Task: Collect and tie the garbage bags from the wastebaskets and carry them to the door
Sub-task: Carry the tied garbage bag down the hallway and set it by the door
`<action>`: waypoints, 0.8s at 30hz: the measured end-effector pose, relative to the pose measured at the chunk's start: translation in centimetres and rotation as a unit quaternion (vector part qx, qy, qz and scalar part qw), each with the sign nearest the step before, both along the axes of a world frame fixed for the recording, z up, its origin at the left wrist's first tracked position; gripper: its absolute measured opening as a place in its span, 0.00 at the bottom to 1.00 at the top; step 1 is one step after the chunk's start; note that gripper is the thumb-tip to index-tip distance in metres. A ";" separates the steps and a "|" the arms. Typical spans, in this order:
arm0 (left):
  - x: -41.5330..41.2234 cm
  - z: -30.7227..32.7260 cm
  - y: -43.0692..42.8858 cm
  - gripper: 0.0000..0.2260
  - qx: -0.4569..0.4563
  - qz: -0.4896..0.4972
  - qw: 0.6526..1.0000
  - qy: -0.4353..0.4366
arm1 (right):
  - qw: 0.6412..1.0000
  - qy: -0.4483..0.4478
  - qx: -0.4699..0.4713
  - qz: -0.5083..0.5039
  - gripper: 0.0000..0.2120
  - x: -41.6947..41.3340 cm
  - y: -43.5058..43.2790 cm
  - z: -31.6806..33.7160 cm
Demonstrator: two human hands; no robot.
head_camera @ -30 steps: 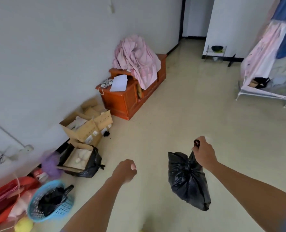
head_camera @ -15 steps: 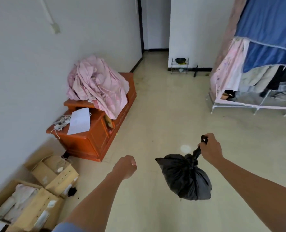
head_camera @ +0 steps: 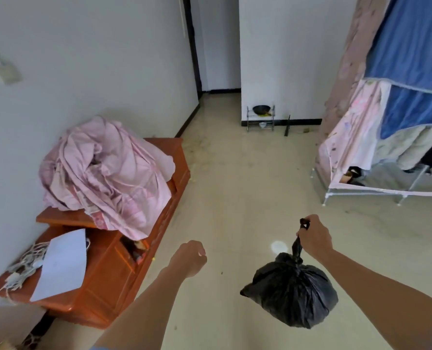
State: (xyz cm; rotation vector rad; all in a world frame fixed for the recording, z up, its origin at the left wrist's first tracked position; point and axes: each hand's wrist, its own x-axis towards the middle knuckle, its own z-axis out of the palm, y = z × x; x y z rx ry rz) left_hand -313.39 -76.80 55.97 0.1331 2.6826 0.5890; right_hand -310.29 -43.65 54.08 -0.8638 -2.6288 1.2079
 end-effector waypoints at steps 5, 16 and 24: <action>-12.5 0.5 2.8 0.06 0.014 0.003 1.000 -0.006 | 1.000 -0.008 0.012 0.017 0.13 -14.0 3.1 1.6; -46.2 -2.7 6.5 0.11 -0.002 -0.049 0.999 -0.009 | 0.999 -0.009 -0.012 -0.035 0.12 -45.8 7.7 -0.5; -70.4 -0.2 10.5 0.02 -0.019 -0.088 0.996 0.007 | 0.998 0.000 -0.045 -0.042 0.11 -68.7 9.8 2.5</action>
